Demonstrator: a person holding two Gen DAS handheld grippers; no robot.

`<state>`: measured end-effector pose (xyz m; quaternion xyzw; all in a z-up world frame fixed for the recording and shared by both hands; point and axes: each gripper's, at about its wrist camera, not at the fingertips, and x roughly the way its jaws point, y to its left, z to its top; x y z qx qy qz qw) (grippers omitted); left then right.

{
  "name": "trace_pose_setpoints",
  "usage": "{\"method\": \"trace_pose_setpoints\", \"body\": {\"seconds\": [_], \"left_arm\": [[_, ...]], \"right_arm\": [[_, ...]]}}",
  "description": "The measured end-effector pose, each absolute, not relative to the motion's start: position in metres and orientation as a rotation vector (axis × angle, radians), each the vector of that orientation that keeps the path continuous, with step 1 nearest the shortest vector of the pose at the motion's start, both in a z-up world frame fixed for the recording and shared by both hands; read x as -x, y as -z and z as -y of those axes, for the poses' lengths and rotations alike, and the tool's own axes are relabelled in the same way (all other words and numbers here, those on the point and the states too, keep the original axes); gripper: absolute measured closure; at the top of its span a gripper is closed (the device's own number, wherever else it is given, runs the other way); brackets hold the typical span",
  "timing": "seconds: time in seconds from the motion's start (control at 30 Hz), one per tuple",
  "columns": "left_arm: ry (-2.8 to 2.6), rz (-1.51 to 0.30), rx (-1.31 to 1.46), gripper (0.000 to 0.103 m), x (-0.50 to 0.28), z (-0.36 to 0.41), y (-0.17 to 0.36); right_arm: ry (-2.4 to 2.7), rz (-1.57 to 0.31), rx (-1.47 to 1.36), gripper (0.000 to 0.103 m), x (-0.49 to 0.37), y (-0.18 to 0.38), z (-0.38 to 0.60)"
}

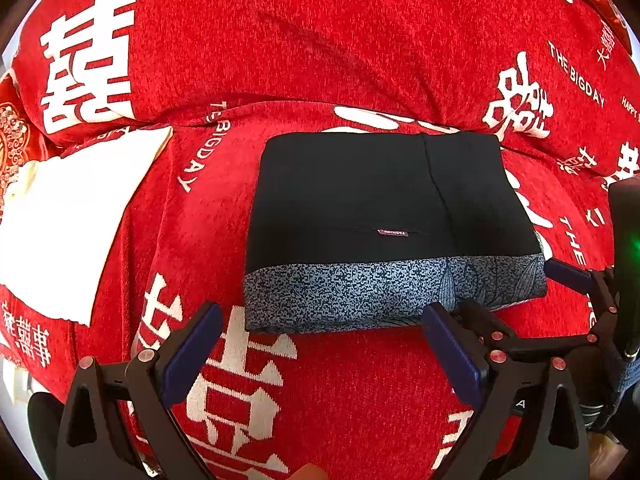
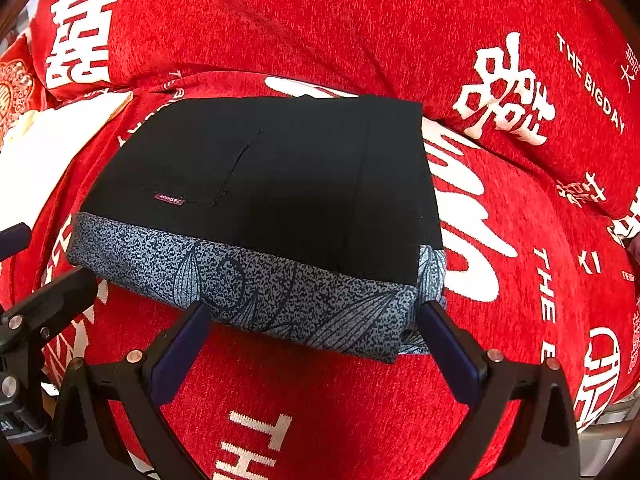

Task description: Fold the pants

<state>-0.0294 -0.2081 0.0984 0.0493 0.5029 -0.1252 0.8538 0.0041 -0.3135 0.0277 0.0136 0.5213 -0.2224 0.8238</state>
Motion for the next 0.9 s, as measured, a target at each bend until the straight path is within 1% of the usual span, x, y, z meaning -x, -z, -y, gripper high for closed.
{"method": "trace_pose_setpoints", "body": {"seconds": [0.57, 0.73, 0.9], "left_arm": [[0.289, -1.06, -0.098, 0.003, 0.0284, 0.2117, -0.0997], [0.298, -1.087, -0.079, 0.003, 0.0251, 0.2102, -0.0967], [0.283, -1.066, -0.079, 0.003, 0.0275, 0.2085, -0.0977]], "right_arm": [[0.468, -1.107, -0.014, 0.0, -0.0058, -0.0281, 0.3134], [0.469, -1.104, -0.014, 0.0, -0.0055, -0.0284, 0.315], [0.472, -1.102, -0.02, 0.0, -0.0045, -0.0285, 0.316]]}}
